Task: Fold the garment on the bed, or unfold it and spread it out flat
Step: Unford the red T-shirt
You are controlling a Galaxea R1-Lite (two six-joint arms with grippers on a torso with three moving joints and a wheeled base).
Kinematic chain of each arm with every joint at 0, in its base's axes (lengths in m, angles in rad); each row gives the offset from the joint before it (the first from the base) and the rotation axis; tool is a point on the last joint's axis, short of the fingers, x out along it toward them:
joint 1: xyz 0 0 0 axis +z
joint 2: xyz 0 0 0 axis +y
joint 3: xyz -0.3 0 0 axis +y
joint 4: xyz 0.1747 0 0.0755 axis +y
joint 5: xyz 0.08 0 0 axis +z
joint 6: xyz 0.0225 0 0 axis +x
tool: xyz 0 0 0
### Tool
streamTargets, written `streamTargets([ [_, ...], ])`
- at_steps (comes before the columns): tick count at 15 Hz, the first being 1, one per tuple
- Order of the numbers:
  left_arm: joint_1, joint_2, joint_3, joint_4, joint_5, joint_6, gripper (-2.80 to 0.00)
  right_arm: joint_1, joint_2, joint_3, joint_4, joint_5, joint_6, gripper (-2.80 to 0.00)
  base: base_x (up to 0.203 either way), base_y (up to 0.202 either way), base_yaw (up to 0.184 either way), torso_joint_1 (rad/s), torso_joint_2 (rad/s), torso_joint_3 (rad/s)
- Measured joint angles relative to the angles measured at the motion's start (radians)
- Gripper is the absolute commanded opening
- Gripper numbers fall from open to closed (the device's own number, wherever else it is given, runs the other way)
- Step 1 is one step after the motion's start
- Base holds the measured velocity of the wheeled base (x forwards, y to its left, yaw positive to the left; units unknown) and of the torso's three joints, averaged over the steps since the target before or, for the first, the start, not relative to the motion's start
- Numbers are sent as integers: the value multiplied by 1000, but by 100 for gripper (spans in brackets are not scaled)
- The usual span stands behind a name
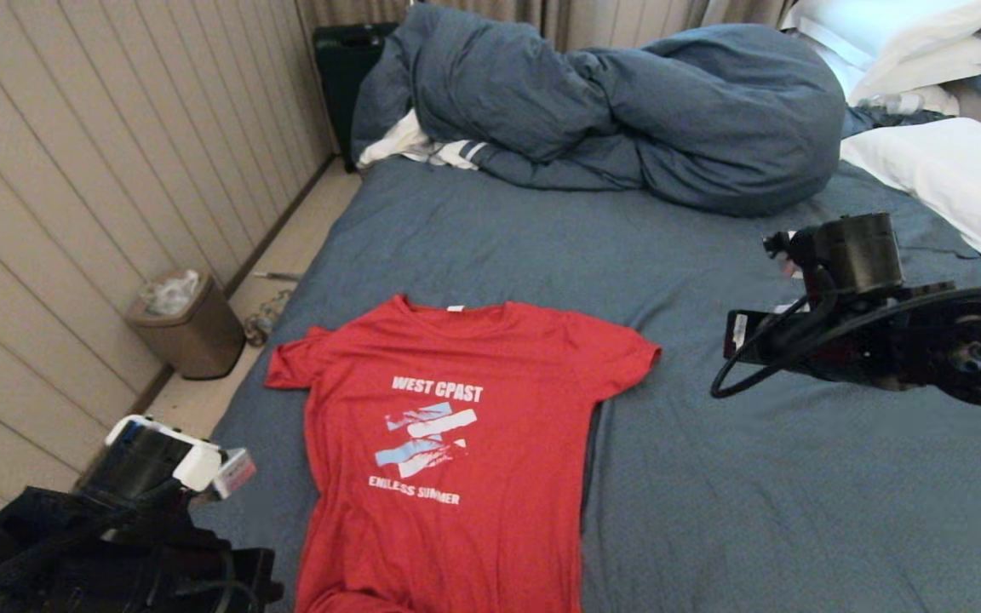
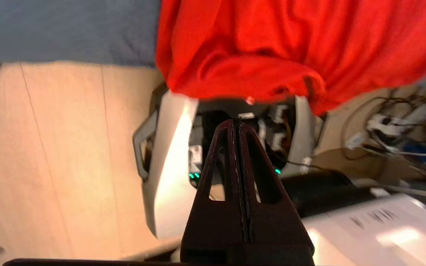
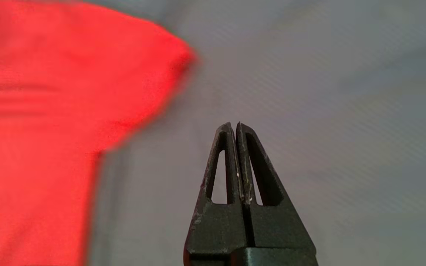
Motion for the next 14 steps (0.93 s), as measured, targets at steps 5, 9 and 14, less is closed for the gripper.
streamTargets([
  [5, -9, 211, 123, -360, 63, 46, -280, -7, 43, -111, 140, -107, -4, -280, 0, 0, 0, 0, 0, 0],
  [9, -45, 324, 96, -455, 114, 49, -280, -5, 88, -136, 134, -115, -3, -280, 0, 0, 0, 0, 0, 0],
  [14, -228, 366, 98, -557, 222, 40, -280, -7, 133, -214, 134, -109, -26, -280, 0, 0, 0, 0, 0, 0],
])
